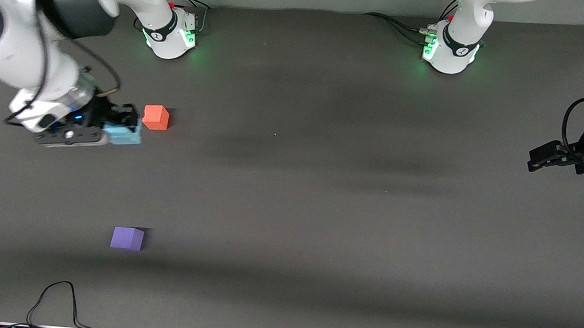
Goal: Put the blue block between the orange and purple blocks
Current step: 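Carry the blue block with the right gripper toward the orange block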
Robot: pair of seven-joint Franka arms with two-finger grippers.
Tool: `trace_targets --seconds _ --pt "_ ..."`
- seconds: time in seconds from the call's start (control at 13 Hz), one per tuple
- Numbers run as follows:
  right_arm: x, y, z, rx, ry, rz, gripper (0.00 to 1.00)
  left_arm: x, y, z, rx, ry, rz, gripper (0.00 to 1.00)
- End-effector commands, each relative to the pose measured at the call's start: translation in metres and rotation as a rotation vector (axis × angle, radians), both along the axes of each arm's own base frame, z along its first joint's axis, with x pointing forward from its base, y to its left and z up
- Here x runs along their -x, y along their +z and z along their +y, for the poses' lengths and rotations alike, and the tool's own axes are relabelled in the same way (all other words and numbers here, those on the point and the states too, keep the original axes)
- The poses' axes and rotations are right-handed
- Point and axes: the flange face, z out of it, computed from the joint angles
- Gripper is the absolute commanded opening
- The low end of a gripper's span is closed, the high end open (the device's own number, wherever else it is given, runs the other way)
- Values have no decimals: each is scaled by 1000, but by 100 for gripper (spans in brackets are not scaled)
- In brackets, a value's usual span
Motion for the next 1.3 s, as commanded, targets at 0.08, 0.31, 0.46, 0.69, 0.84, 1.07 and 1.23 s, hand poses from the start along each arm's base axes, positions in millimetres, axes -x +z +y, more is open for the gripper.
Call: trace_targets --seconds 0.08,0.31,0.46,0.69,0.84,1.07,1.23 --pt "11 -78 -48 -22 34 -23 33 5 3 1 -15 1 5 100" --pt "31 -143 -69 -26 51 -53 33 5 3 3 -16 4 5 100" --pt "34 -176 -70 20 53 -86 33 5 3 3 -16 1 7 100" --pt "35 -226 -64 75 21 -128 33 5 3 3 -16 -5 7 100" --pt "32 -247 -68 47 56 -142 33 5 2 4 -16 -5 8 100" --pt "35 -276 -64 -25 76 -129 33 5 2 4 -16 -7 10 100" --pt "34 -276 -66 -28 95 -131 33 6 2 4 -16 -7 13 100"
